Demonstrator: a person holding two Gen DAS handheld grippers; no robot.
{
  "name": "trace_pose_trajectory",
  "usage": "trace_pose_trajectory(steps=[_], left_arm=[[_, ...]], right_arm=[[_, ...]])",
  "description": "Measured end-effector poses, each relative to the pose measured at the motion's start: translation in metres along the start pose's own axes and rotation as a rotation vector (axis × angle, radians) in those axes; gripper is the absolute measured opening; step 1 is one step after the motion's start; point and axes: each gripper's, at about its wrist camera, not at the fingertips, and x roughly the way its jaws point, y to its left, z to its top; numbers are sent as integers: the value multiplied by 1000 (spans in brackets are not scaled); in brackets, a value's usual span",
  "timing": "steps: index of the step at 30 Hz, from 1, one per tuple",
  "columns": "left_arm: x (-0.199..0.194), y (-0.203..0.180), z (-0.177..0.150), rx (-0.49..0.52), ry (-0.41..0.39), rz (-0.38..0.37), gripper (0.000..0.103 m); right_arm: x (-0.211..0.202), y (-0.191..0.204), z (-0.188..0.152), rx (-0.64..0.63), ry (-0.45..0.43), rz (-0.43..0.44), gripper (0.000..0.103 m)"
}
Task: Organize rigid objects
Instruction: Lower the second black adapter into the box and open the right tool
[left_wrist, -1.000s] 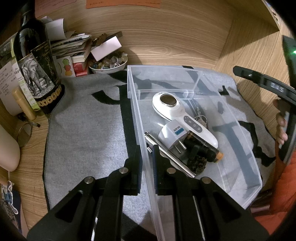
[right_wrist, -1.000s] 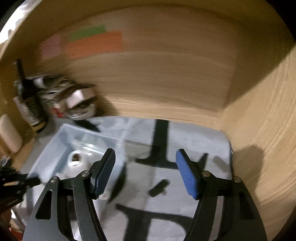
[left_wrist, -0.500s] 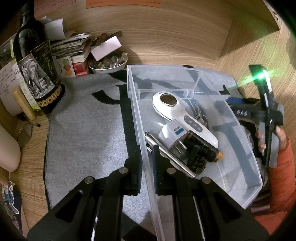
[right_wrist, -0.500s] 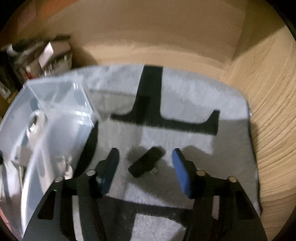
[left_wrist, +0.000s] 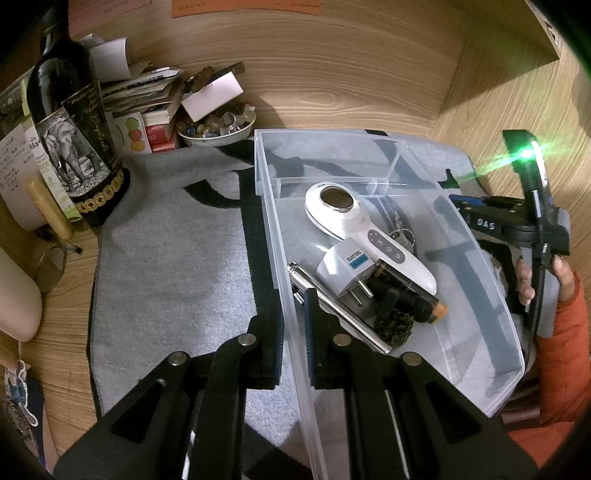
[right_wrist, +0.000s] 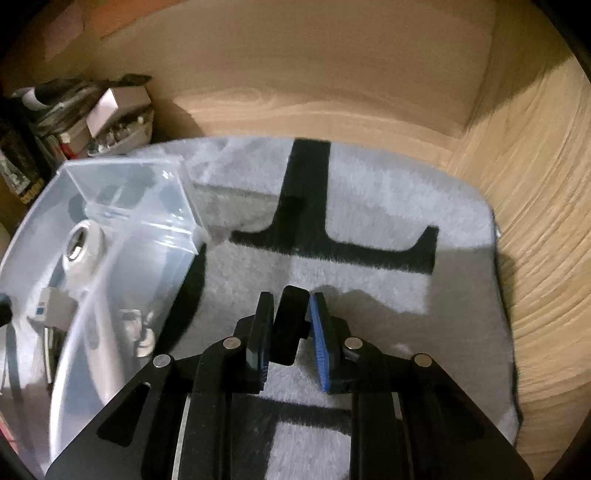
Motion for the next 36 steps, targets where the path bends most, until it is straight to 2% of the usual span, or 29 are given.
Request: trace_pose_trajectory(steps=[11,18,22,30,36], left_arm=[[0,0,0,1,0,2,9],[0,1,0,2,0,3,9],[0,1,0,1,0,2,9],[0,1,0,1,0,1,9],[0,0,0,1,0,2,9]], right_arm=[[-58,30,16,-78,-175,16,18],[-69,50,16,-119,-220,75,18],[-69,64,11,-146,-218,120,18],[-53,95,-2,-210,-157,198,18],[-37,111,-6,-235,-105,217,18]])
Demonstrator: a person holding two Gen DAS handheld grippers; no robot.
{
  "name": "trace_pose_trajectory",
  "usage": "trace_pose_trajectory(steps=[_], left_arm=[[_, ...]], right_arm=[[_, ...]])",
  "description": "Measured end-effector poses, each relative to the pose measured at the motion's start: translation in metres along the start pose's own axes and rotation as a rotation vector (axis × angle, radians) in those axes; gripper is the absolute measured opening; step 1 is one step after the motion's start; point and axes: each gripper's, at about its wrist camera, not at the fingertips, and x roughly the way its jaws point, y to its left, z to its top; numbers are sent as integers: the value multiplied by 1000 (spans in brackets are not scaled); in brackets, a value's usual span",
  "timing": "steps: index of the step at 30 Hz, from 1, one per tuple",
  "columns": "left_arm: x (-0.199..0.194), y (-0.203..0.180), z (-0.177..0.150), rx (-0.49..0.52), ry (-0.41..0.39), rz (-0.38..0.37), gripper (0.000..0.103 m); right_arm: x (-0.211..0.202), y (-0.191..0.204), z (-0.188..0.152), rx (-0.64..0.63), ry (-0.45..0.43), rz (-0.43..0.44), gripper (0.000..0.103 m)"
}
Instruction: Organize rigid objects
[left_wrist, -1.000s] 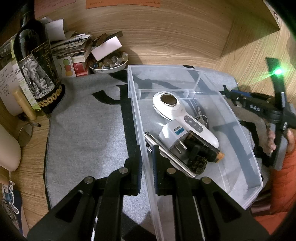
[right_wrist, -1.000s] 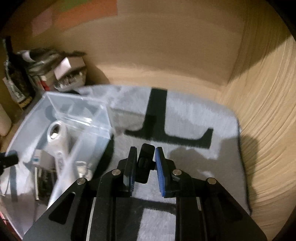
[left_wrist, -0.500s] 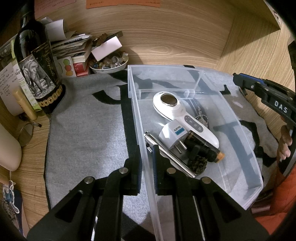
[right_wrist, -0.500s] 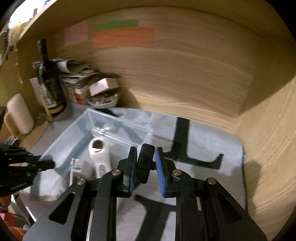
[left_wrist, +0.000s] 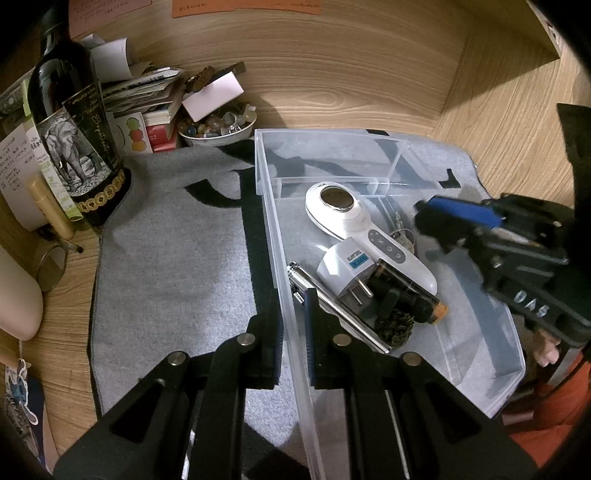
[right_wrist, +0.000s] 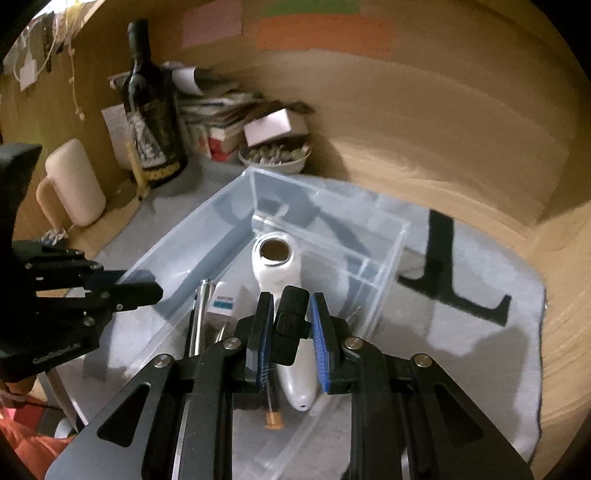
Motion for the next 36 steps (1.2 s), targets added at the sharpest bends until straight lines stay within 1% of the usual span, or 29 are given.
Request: trace_pose_trajectory(steps=[3,5,7,8,10,11,13,14,15,16,17,18,19,20,21,23,24,26,27,29,30,31,33,35,36], left_arm=[[0,0,0,-1,1,-1,9],[-1,0,0,-2,1,-4,9],[-2,0,0,0,0,-2,9],[-2,0,0,1,-3,1,9],[-7,-1,0,11,-23,17,9],[-11,-2,0,14,-35,23,9],[-18,-4,0,24,-58,38,9],[-22,-6,0,27,-71,41,9],[-27,-8,0,26,-83,41,11],[-32,-9,0,26,-98,38,19],[-35,-11,0,26,-110,37,28],[-40,-13,0,27,-130,39,32],[-47,-16,-1,29,-159,39,40],[-52,-19,-2,34,-178,40,45],[-58,-22,-2,38,-197,41,47],[-71,-29,-4,44,-244,40,56],[-77,-33,-6,45,-270,40,59],[-87,-37,-9,43,-317,43,71],[-93,-40,-11,42,-341,46,73],[-105,-46,-17,40,-388,54,84],[-109,-47,-18,39,-405,56,86],[-114,-50,-21,37,-429,58,88],[-122,-54,-25,30,-460,59,92],[-130,-57,-30,13,-495,51,98],[-134,-59,-32,8,-507,48,98]], right_arm=[[1,1,0,9,4,12,19],[-4,0,2,18,-8,9,22],[-10,-2,2,25,-32,-2,36],[-15,-3,2,28,-47,-7,39],[-25,-5,1,31,-78,-19,50],[-31,-6,1,34,-94,-26,52],[-44,-8,-1,39,-132,-40,66],[-49,-8,-2,42,-148,-47,69],[-57,-9,-4,46,-170,-56,74],[-62,-10,-5,49,-185,-61,78],[-69,-11,-6,56,-202,-66,80],[-74,-12,-8,62,-215,-71,83],[-80,-12,-10,68,-229,-75,84],[-85,-13,-11,72,-237,-79,84],[-91,-13,-14,77,-249,-83,84],[-102,-14,-19,88,-272,-91,85],[-107,-15,-22,94,-283,-94,85],[-119,-15,-29,104,-308,-101,87],[-124,-15,-32,108,-321,-107,89],[-136,-15,-40,117,-357,-120,97],[-143,-15,-44,124,-384,-129,102],[-148,-15,-48,128,-407,-136,103],[-159,-12,-55,135,-447,-143,103],[-167,-10,-62,145,-479,-143,103],[-170,-8,-64,147,-489,-145,103]])
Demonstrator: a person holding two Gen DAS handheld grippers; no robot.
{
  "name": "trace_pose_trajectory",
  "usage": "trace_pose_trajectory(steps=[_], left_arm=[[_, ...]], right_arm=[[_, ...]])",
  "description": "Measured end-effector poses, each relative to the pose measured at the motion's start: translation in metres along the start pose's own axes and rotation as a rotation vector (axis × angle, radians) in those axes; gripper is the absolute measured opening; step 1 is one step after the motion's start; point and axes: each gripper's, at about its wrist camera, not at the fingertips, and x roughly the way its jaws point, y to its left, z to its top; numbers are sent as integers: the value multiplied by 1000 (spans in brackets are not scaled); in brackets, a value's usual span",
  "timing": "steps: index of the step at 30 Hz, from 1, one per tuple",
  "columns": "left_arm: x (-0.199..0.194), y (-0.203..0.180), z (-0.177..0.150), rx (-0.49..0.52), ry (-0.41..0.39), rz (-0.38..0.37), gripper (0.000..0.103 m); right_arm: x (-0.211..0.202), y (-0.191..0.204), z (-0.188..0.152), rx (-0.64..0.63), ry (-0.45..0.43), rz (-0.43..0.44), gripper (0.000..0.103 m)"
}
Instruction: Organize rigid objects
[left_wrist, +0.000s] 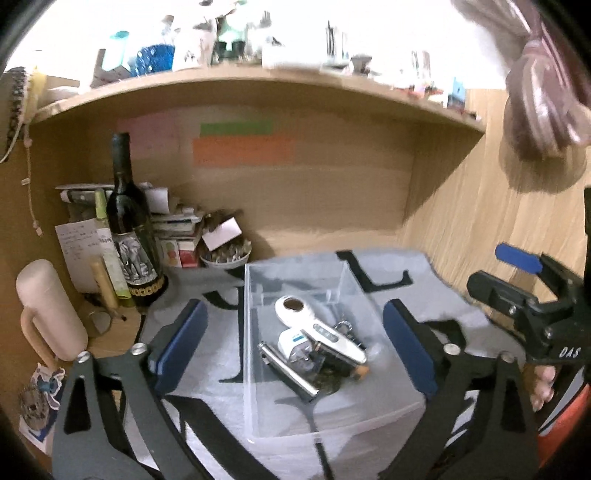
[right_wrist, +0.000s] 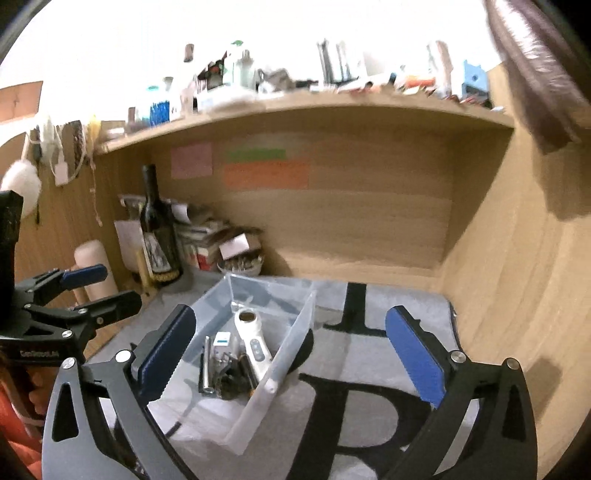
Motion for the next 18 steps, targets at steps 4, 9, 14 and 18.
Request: trace_pose_trajectory(steps=[4,9,14,18], left_arm=[[-17,-6,-1,-19,-49,-7,100],[-38,-16,-7,2,-121,28,102],[-46,-23,-9,30,-145,37,102],[-50,-25,-10,46,-165,43,102]], right_arm=[[-13,2,-4,0,-32,-3,103],[-23,3,-7,10,-57,6,103],[-27,3,-9,20,-64,11,103],[-28,2,-10,23,-65,13,103]])
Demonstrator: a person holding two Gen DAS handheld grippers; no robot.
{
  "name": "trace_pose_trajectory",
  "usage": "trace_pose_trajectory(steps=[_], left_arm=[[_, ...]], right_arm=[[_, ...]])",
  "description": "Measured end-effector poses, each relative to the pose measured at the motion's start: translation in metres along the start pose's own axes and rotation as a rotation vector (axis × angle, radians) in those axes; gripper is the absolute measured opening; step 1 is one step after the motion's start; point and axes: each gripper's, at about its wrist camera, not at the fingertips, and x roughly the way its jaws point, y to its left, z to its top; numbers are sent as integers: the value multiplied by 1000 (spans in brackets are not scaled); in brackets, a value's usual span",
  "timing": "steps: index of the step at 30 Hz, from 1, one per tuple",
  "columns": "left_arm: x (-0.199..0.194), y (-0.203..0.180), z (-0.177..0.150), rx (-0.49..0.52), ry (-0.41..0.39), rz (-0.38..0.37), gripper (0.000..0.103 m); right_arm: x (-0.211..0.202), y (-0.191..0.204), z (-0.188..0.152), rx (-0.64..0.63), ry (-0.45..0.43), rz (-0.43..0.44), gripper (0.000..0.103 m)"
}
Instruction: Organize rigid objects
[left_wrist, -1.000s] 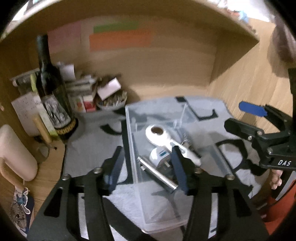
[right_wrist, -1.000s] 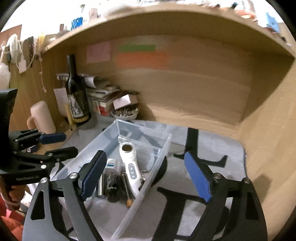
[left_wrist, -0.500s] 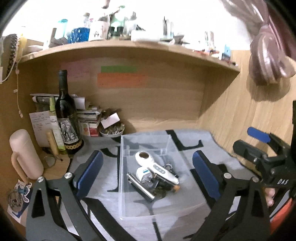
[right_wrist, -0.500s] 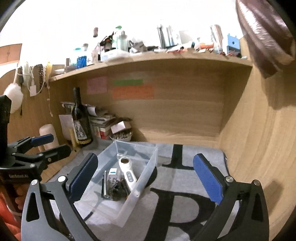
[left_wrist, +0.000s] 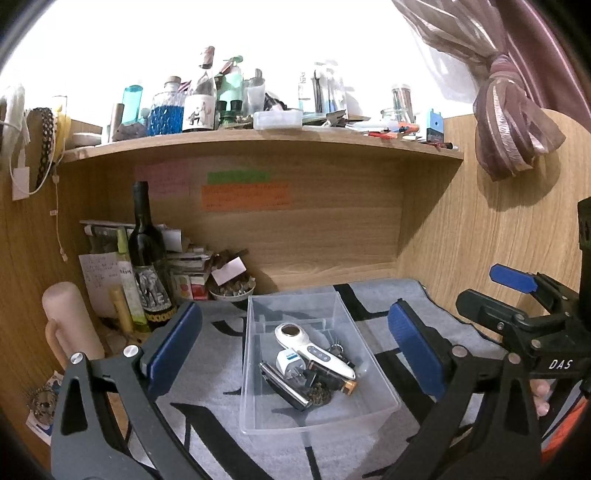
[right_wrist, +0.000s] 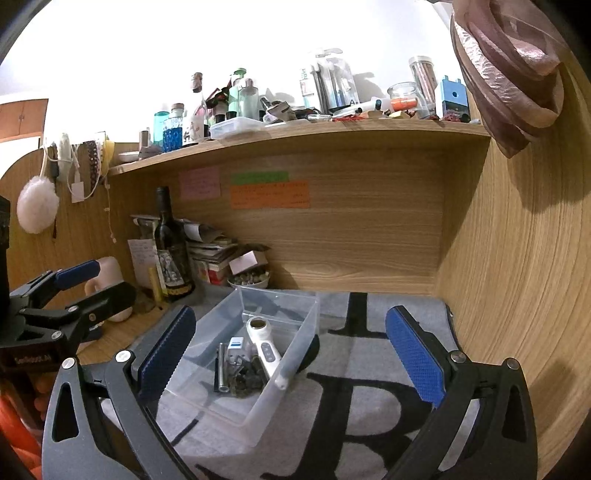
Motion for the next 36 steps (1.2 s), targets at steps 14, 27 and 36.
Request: trace_pose_trajectory(steps=[14,27,36], left_arm=[[0,2,-2,-7,-5,-5,103],[1,4,-1,-12,-6,-7,103],[1,2,0,-9,-19,-14,103]], right_arm=[[0,2,1,7,6,-12,103],[4,11,4,-2,3,-4,103],[4,12,6,-7,-4,0,103]])
